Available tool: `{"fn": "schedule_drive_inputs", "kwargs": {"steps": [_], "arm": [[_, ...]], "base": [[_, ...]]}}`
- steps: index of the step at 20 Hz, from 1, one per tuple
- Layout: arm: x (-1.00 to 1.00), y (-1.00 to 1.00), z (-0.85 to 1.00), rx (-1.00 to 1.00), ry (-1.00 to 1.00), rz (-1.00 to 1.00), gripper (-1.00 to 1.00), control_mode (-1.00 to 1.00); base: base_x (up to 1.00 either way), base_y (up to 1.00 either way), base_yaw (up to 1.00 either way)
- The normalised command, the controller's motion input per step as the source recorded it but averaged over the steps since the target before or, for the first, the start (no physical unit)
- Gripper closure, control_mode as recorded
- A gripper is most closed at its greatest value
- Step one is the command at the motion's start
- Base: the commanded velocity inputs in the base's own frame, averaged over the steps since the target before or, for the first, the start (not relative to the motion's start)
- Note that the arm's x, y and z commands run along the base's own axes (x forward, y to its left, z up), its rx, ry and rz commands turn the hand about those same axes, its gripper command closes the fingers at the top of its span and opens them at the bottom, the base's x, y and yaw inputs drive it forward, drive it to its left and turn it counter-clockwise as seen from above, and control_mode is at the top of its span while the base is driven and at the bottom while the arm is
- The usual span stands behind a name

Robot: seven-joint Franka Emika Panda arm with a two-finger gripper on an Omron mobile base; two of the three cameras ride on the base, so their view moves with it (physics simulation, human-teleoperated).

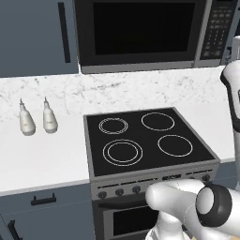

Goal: Open the microwave, place the bowl with waffle inside the microwave, then close the microwave door and turn it on.

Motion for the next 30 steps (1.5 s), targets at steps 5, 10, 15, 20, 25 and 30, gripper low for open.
{"fn": "schedule_drive_inputs", "kwargs": {"steps": [5, 10, 15, 20, 25, 30], "arm": [[0.49, 0.0, -0.09, 0.09, 0.0, -0.01, 1.0, -1.0], [0.47, -0.03, -0.07, 0.1, 0.0, -0.01, 1.0, -1.0], [0.43, -0.14, 0.0, 0.13, 0.0, 0.0, 1.0, -1.0], [0.42, -0.09, -0.01, 0.12, 0.0, 0.0, 1.0, -1.0], [0.46, -0.05, -0.1, 0.09, 0.0, 0.0, 1.0, -1.0], [0.53, -0.07, -0.2, 0.06, 0.0, 0.0, 1.0, -1.0]], "base": [[0.0, 0.0, 0.0], [0.0, 0.0, 0.0], [0.0, 0.0, 0.0], [0.0, 0.0, 0.0], [0.0, 0.0, 0.0], [0.0, 0.0, 0.0]]}}
